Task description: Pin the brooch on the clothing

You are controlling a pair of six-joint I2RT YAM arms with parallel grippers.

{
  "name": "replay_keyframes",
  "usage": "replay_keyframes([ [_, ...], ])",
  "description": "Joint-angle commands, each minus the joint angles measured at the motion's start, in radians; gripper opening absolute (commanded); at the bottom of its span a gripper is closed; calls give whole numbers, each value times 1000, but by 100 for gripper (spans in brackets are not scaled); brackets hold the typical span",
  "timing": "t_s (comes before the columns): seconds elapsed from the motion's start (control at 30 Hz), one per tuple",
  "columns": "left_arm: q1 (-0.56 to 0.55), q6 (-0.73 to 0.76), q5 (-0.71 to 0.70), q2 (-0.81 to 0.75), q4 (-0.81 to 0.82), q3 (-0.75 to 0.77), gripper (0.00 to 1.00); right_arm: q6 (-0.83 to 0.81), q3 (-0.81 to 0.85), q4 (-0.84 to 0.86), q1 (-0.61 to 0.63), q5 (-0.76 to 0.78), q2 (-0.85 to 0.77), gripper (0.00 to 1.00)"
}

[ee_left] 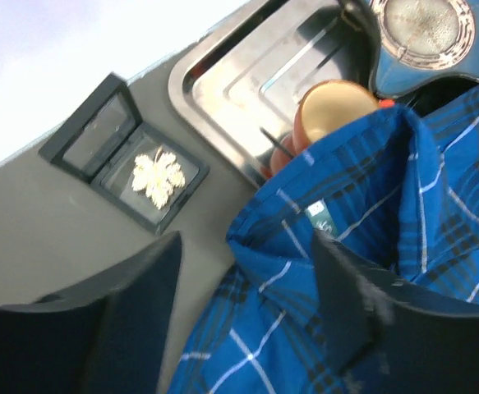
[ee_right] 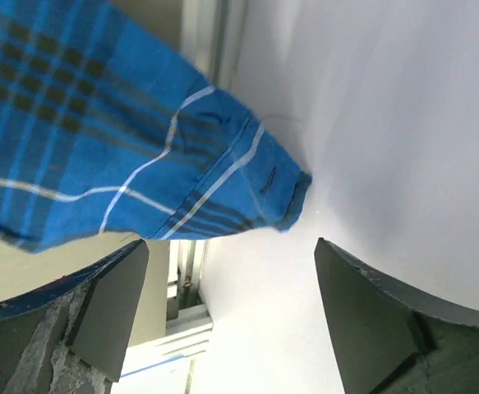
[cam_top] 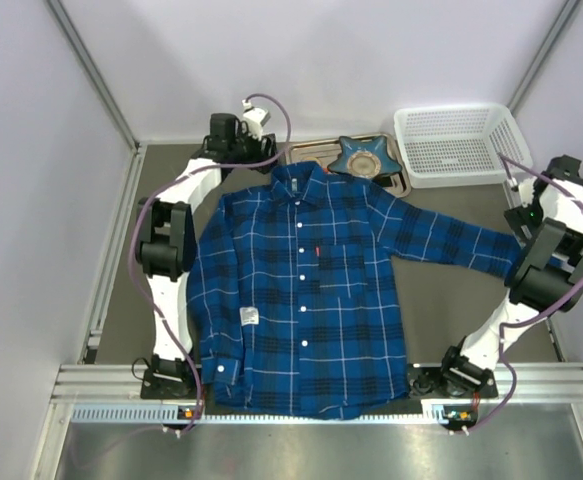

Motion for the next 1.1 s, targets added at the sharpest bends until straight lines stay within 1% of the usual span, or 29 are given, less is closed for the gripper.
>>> replay_keyframes([
  [0.0, 99, 45, 83, -130, -226, 29, 80, 26, 32, -50, 65, -49, -97, 87],
  [0.03, 121, 77, 114, -155, -278, 19, 88, 15, 38, -76, 83, -89, -119, 89],
  [0.07, 145, 105, 168, -183, -325, 7, 89, 14, 38, -116, 120, -126, -164, 93],
  [0.1, 193, 138, 212, -232, -449, -14, 89, 9, 35, -130, 149, -187, -188, 95],
  [0.13, 225, 227, 277, -255, -522, -24, 90, -2, 26, -153, 182, -221, -208, 96],
  [0.17, 263, 287, 300, -278, -594, -37, 90, 0, 21, -179, 261, -247, -238, 97],
  [0.2, 277, 350, 311, -325, -758, -72, 90, 9, 17, -196, 304, -305, -249, 98],
  [0.23, 287, 484, 302, -348, -834, -92, 90, 21, 17, -213, 344, -341, -255, 98],
  [0.27, 300, 548, 296, -373, -917, -118, 90, 34, 17, -219, 395, -366, -263, 99],
  [0.3, 305, 609, 282, -425, -983, -178, 90, 50, 18, -233, 480, -405, -259, 99],
  [0.33, 304, 727, 273, -454, -1104, -217, 90, 66, 29, -240, 527, -433, -254, 99],
  [0.37, 304, 779, 259, -486, -1142, -261, 90, 72, 32, -248, 573, -459, -249, 99],
  [0.4, 304, 816, 251, -560, -1162, -360, 90, 80, 36, -257, 643, -516, -233, 99],
  [0.43, 299, 883, 244, -600, -1182, -413, 90, 89, 38, -262, 674, -545, -226, 99],
  [0.47, 279, 913, 213, -640, -1185, -465, 90, 93, 35, -265, 700, -570, -217, 99],
  [0.5, 259, 939, 191, -705, -1190, -553, 90, 97, 30, -270, 732, -603, -203, 99],
  [0.53, 235, 988, 169, -740, -1194, -594, 89, 95, 14, -277, 783, -617, -182, 99],
  [0.6, 149, 1019, 129, -818, -1196, -692, 89, 98, -5, -274, 823, -663, -157, 98],
  [0.63, 120, 1025, 115, -836, -1191, -720, 89, 110, -17, -274, 850, -674, -128, 98],
  [0.67, 53, 1033, 102, -853, -1197, -743, 89, 119, -22, -273, 861, -688, -113, 96],
  [0.73, -9, 1042, 72, -882, -1202, -803, 88, 147, -34, -271, 875, -729, -85, 95],
  [0.77, -58, 1041, 64, -890, -1197, -818, 88, 156, -40, -264, 889, -738, -64, 94],
  [0.9, -136, 1024, 33, -915, -1135, -905, 88, 204, -88, -215, 918, -754, -28, 92],
  [1.03, -155, 1030, -57, -898, -1098, -941, 82, 254, -137, -161, 938, -723, -4, 91],
  [1.07, -154, 1030, -72, -898, -1088, -946, 76, 261, -144, -150, 941, -708, 1, 90],
])
